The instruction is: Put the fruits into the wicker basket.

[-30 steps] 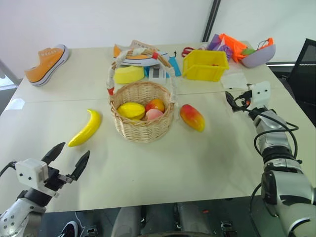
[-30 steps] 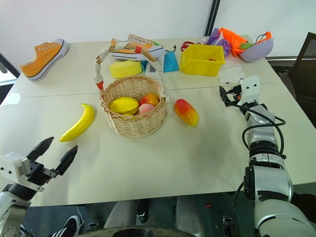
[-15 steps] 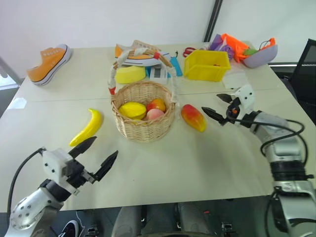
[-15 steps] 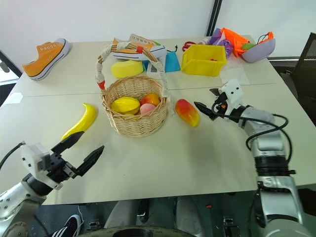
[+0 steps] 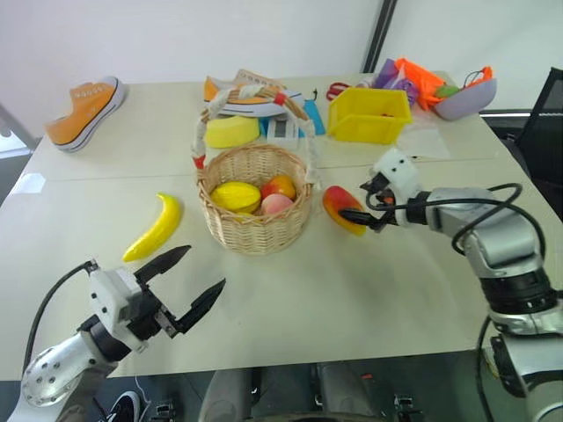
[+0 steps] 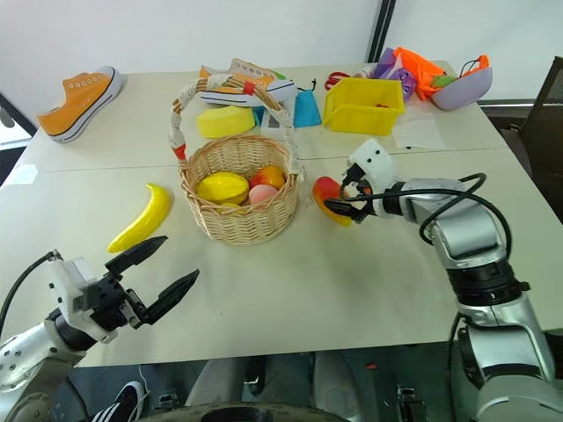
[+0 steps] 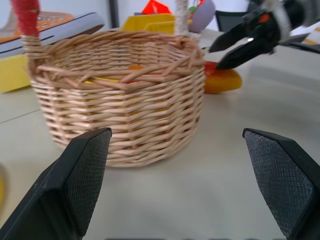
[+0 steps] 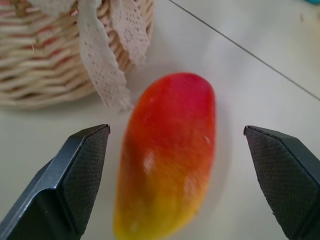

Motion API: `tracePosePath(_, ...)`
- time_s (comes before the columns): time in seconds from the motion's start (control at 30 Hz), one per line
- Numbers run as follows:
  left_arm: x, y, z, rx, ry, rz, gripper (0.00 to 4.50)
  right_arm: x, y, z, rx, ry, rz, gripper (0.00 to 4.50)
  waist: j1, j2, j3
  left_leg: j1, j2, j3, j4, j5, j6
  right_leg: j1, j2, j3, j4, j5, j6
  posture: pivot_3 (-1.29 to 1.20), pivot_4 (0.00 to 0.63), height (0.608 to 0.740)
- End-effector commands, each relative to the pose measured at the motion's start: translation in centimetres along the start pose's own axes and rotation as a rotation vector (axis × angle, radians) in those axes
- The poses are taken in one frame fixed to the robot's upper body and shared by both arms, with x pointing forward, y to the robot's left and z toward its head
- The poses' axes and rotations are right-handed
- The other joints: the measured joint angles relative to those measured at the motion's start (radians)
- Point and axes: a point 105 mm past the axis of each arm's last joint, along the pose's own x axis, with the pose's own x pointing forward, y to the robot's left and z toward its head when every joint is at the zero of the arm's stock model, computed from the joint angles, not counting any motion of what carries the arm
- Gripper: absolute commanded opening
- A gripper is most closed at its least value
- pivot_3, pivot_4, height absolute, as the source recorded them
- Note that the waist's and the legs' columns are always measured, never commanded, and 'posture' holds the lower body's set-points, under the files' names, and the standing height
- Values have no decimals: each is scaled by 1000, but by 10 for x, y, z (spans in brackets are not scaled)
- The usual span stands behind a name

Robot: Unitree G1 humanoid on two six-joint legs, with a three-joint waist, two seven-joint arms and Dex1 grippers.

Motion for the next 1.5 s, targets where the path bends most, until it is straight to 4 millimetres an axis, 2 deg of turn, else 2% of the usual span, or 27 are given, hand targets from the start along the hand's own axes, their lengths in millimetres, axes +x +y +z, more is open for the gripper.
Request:
tracePosePath(0.03, 1, -10, 15, 37, -54, -57, 4500, 1, -1, 8, -29, -2, -30, 4478, -1, 0, 0, 0, 0, 0, 0, 0, 0, 0, 0, 0, 0, 0, 0, 0, 150, 740)
tracePosePath(0.37, 0, -9, 11, 42, -48, -59, 4500, 16, -9, -9, 20, 56, -90, 4478, -4, 0, 0, 0, 0, 0, 0, 0, 0, 0, 0, 0, 0, 0, 0, 0, 150, 740)
tracePosePath(0.47, 0, -9, 9, 43, -45, -54, 4500, 18, -8, -7, 32, 34, -85, 4478, -4, 0, 0, 0, 0, 0, 0, 0, 0, 0, 0, 0, 0, 0, 0, 0, 150, 740)
tracePosePath(0.5, 0, -9, 9, 43, -47, -51, 4500, 18, -8, -5, 34, 25, -83, 3955, -4, 0, 0, 0, 0, 0, 0, 0, 0, 0, 0, 0, 0, 0, 0, 0, 150, 740)
tracePosePath(0.53, -1, -8, 9, 45, -47, -47, 4500, 18, -8, -3, 43, 16, -82, 3726, -4, 0, 0, 0, 0, 0, 0, 0, 0, 0, 0, 0, 0, 0, 0, 0, 150, 740)
tracePosePath(0.6, -1, -7, 8, 47, -46, -42, 4500, 17, -11, -3, 49, 12, -90, 2713, -4, 0, 0, 0, 0, 0, 0, 0, 0, 0, 0, 0, 1, 0, 1, 0, 150, 740)
tracePosePath(0.63, -1, -7, 8, 47, -45, -40, 4500, 17, -12, -4, 50, 12, -96, 2450, -4, 0, 0, 0, 0, 0, 1, 0, 0, 0, 0, 0, 1, 0, 1, 0, 150, 740)
tracePosePath(0.73, -1, -7, 7, 40, -43, -42, 4500, 12, -14, -2, 42, 5, -99, 2441, -3, 0, 0, 0, 0, 0, 1, 0, 0, 0, 0, 0, 1, 0, 1, 0, 150, 740)
tracePosePath(0.83, -2, -5, 7, 29, -52, -29, 4500, -10, -19, 1, 28, -17, -61, 2441, 0, 0, 0, 0, 0, 0, 1, 0, 0, 0, 0, 0, 0, 0, 1, 0, 150, 740)
tracePosePath(0.93, -3, 0, 9, 7, -80, 13, 4500, -41, -7, 4, -23, -55, 83, 2441, 7, 0, 0, -1, -1, 0, 1, 0, 1, 1, 0, 0, -1, 0, 1, 0, 150, 740)
tracePosePath(1.07, -8, 11, 9, 1, -99, 60, 4500, -78, 19, 5, -73, -67, 301, 2441, -1, 1, 0, -1, 0, 0, 1, -1, 2, 1, 0, -1, -1, 0, 1, 0, 150, 740)
tracePosePath(1.17, -9, 18, 9, 0, -117, 92, 4500, -89, 42, 24, -90, -138, 435, 2441, -11, 1, 0, 1, 0, 0, 2, -1, 2, 1, 0, 0, 1, 0, 1, 0, 150, 740)
tracePosePath(1.27, -13, 28, 9, 13, -125, 137, 4500, -84, 66, 47, -132, -221, 507, 2441, -8, 1, 0, 2, 0, 0, 2, -1, 2, 3, 0, 0, 1, 0, 0, 0, 150, 740)
tracePosePath(1.37, -18, 38, 9, 23, -135, 174, 4500, -58, 81, 83, -165, -341, 469, 2441, -10, 0, 0, 3, 0, 0, 2, -1, 2, 3, 0, 0, 1, 0, 0, 0, 150, 740)
tracePosePath(1.5, -23, 40, 7, 28, -138, 195, 4500, -21, 93, 129, -134, -467, 394, 2441, -3, -1, 0, 2, 0, 0, 2, -1, 1, -1, 0, 0, 2, 0, 0, 0, 150, 740)
